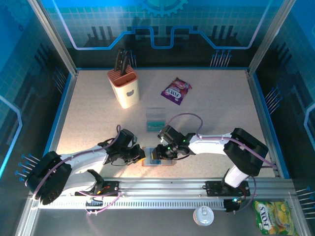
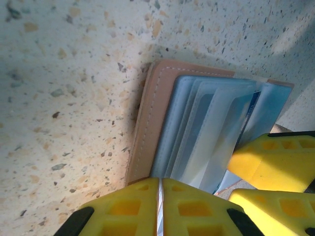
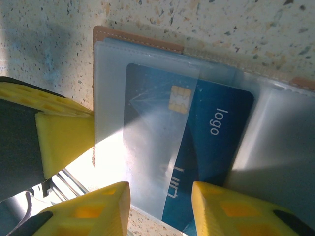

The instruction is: Take the credit cards out of the card holder

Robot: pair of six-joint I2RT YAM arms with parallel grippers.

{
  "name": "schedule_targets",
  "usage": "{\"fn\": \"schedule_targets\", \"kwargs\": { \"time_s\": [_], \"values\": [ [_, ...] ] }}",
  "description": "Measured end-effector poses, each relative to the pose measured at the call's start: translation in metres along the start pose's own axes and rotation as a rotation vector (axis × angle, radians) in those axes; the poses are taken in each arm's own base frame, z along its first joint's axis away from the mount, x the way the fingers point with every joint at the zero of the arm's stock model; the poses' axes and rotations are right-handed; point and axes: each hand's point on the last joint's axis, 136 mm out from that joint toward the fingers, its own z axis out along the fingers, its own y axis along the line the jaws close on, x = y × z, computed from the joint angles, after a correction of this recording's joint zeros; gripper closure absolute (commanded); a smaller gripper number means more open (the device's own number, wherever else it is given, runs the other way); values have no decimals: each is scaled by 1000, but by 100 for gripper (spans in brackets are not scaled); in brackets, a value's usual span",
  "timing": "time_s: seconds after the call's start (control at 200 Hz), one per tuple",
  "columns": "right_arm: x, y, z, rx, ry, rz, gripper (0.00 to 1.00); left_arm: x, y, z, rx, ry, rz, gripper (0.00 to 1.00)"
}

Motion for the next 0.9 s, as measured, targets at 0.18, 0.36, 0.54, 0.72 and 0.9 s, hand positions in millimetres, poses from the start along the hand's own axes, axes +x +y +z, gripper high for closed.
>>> {"fn": "schedule_targets", "kwargs": {
  "time_s": [0.18,0.36,0.54,0.72,0.9],
  "values": [
    [0,0,0,-1,0,0,61,0,1,-3,-6,-7,3,89],
    [1,1,0,-7,4,-1,61,-1,-2,-8,-4,-23,21,88],
    [2,2,0,-12,11,-1,61,-2,-6,-11,4,-32,26,88],
    [2,3,0,-15,13,-1,61,-1,-4,-11,-4,-28,22,89],
    [2,3,0,-17,15,-1,61,-2,-7,-12,2,-30,25,88]
  ]
}}
